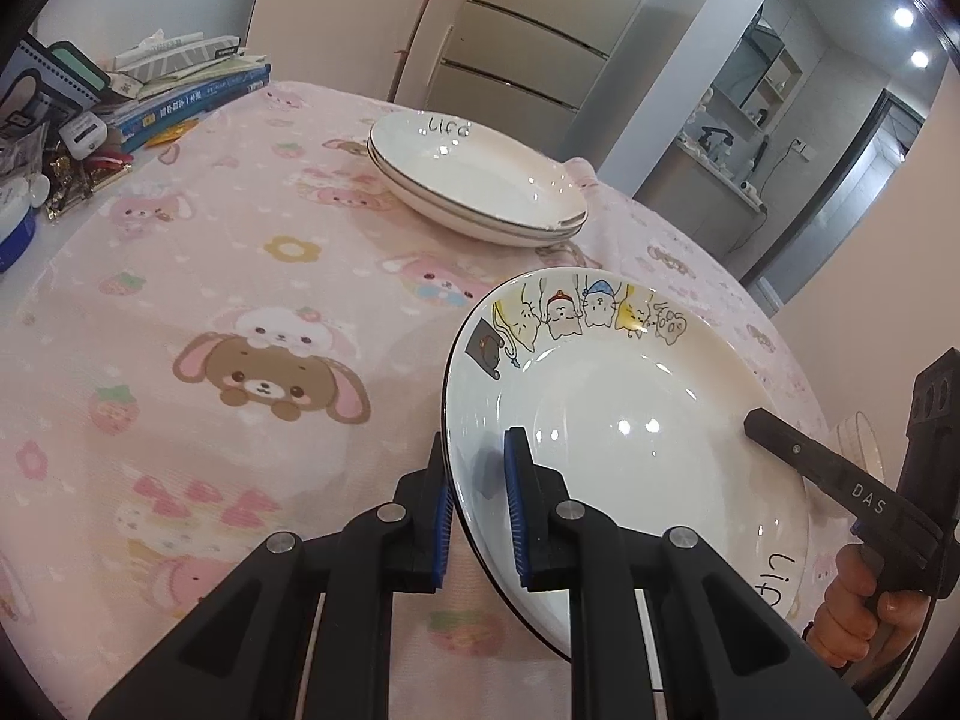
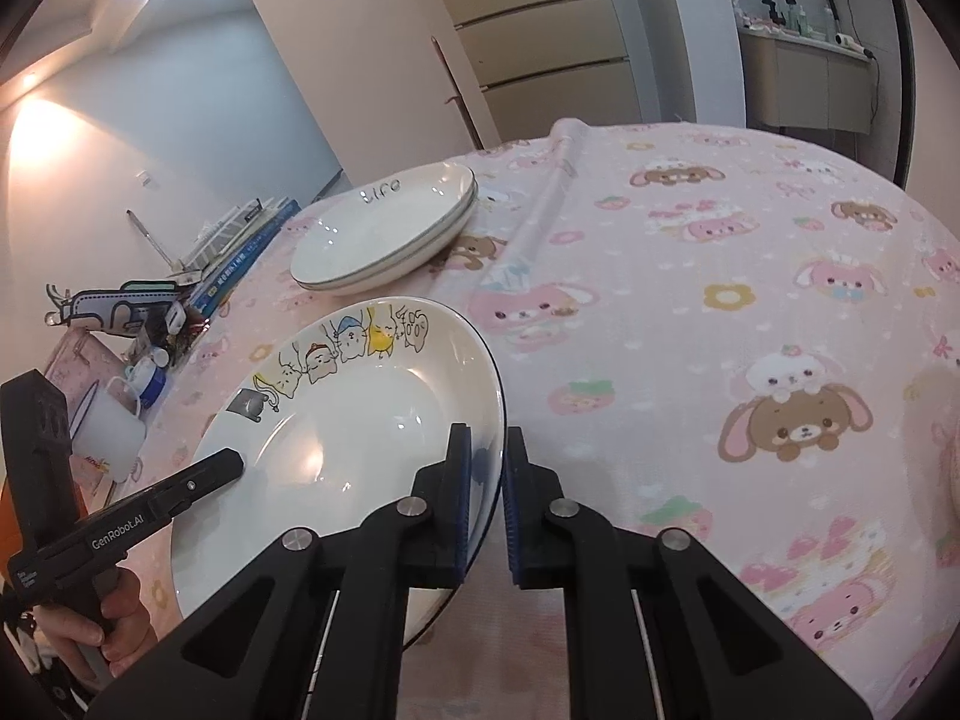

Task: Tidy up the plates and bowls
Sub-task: 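Lower the held cartoon-rim plate with both tools onto the stacked 'life' plates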

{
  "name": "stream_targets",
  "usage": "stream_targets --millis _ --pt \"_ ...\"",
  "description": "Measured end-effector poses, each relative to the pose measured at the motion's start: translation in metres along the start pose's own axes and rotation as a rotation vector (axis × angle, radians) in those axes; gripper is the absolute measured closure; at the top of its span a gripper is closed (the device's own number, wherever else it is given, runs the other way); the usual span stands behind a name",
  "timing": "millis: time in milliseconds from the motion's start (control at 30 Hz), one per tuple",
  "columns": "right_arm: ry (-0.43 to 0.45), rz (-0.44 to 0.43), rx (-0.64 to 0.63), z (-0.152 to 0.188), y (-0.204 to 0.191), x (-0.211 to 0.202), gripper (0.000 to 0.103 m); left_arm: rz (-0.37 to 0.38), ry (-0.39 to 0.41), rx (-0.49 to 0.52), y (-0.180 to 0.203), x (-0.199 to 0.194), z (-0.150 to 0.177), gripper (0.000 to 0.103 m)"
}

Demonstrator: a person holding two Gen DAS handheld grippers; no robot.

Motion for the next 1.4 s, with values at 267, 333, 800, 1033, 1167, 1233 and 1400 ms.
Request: stream_targets --millis 267,333,800,1033,1167,1233,1400 --pt "0.047 -0.018 -0.046 -0.02 -0.019 -0.021 0.094 -0.01 0.062 0.023 0.006 -0.032 -0.015 0.086" --pt "0.057 -0.017 -0.059 -0.026 -0.023 -0.024 0.094 -0.01 0.071 0.025 0.007 -0.037 -0.02 0.086" --pt "0.084 -0.07 -0.083 -0.078 -0.04 -0.022 0.094 -0.031 0.136 0.02 0.005 -0.055 -0.075 0.086" --pt "0.123 -0.082 -0.116 -0.121 -0.056 -0.02 0.094 -0.039 0.166 0.006 0.0 -0.061 -0.116 0.086" --pt "0.123 -0.098 -0.101 -0.143 -0.056 -0.011 0.094 -0.01 0.14 -0.018 -0.007 -0.05 -0.143 0.086" --pt "0.132 -0.095 -0.088 -0.155 -0.056 -0.006 0.094 -0.005 0.118 -0.019 -0.009 -0.04 -0.154 0.086" --pt "0.122 -0.126 -0.039 -0.185 -0.043 0.016 0.096 -0.009 0.085 -0.029 -0.009 -0.015 -0.18 0.086"
Point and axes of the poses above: each gripper's, at about its wrist camera, not at the fingertips, and x roughly the way its jaws point, y to its right, z to its underside, the point moved 7 cm from there along x, roughly the way its jaws point, and after that the axes turned 11 degrees about -y, right-handed, at the moved point
